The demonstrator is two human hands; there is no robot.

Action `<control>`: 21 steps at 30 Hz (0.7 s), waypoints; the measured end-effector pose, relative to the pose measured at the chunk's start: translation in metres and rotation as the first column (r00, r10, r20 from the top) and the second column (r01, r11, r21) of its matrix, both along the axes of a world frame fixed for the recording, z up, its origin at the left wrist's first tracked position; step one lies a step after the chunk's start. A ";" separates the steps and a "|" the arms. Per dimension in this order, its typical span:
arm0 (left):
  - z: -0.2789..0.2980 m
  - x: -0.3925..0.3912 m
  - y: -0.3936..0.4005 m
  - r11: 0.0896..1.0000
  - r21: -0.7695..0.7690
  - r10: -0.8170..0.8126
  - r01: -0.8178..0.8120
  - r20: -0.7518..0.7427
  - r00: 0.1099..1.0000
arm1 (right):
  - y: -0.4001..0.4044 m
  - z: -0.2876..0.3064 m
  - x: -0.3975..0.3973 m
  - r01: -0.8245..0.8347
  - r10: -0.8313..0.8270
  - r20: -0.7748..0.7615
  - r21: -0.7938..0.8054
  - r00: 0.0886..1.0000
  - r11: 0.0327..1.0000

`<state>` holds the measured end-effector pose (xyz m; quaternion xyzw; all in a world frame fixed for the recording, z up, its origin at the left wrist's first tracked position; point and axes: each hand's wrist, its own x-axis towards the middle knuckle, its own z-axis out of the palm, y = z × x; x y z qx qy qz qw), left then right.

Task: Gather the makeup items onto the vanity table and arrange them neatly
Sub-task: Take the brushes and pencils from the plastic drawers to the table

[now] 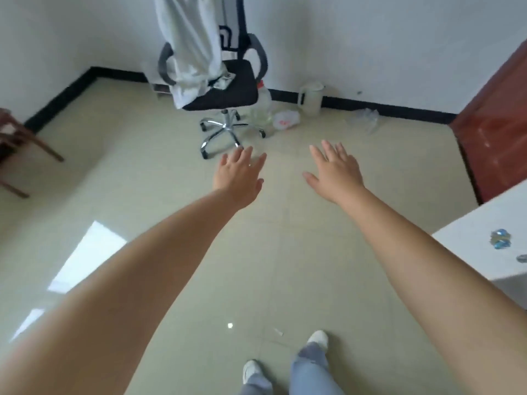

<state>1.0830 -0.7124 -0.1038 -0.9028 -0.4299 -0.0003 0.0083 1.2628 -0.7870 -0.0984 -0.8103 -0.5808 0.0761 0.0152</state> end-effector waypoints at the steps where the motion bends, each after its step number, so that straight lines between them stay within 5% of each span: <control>1: 0.001 -0.037 0.008 0.997 0.007 0.080 -0.080 -0.003 0.997 | 0.020 0.001 -0.034 -0.059 0.059 -0.003 0.019 0.998 0.998; 6: 0.003 -0.191 0.032 0.913 0.003 0.408 -0.408 0.014 0.913 | 0.102 0.001 -0.187 -0.343 0.344 0.003 0.109 0.939 0.933; 11: -0.021 -0.304 0.050 0.731 -0.057 0.681 -0.680 -0.009 0.732 | 0.165 -0.020 -0.301 -0.533 0.542 -0.025 0.148 0.840 0.833; 21: -0.070 -0.424 0.174 0.347 -0.139 0.929 -0.928 -0.082 0.360 | 0.352 -0.071 -0.412 -0.733 0.734 -0.035 0.039 0.679 0.679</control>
